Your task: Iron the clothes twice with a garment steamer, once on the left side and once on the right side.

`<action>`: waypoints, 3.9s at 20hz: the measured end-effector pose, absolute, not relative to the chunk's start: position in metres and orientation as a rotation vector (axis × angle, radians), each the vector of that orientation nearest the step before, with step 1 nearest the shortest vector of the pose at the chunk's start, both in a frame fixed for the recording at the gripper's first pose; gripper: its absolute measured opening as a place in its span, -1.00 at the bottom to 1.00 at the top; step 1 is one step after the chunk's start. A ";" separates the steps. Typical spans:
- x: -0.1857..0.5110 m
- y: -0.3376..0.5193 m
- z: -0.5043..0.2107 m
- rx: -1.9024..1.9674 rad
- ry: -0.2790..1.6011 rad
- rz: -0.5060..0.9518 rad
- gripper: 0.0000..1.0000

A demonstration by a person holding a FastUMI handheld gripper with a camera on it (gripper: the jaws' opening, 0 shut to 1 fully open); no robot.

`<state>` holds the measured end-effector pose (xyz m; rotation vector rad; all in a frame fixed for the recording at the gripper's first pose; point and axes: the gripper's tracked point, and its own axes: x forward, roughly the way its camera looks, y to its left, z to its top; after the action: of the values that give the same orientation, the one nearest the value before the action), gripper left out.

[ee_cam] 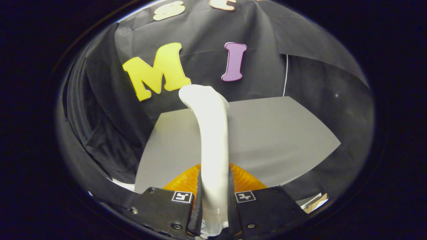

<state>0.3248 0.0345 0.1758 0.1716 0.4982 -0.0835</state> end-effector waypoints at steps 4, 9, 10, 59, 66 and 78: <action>0.290 0.061 0.215 0.177 0.400 -0.088 -0.33; 0.239 0.107 0.251 0.174 0.286 -0.083 -0.34; 0.230 0.116 0.260 0.171 0.255 -0.086 -0.34; 0.276 0.310 0.337 -0.103 -0.277 -0.087 -0.34; 0.261 0.318 0.296 -0.138 -0.218 -0.049 -0.34; 0.225 0.311 0.215 -0.165 -0.082 -0.057 -0.34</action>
<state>0.2246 0.3108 0.2150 -0.1652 -0.0816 -0.0571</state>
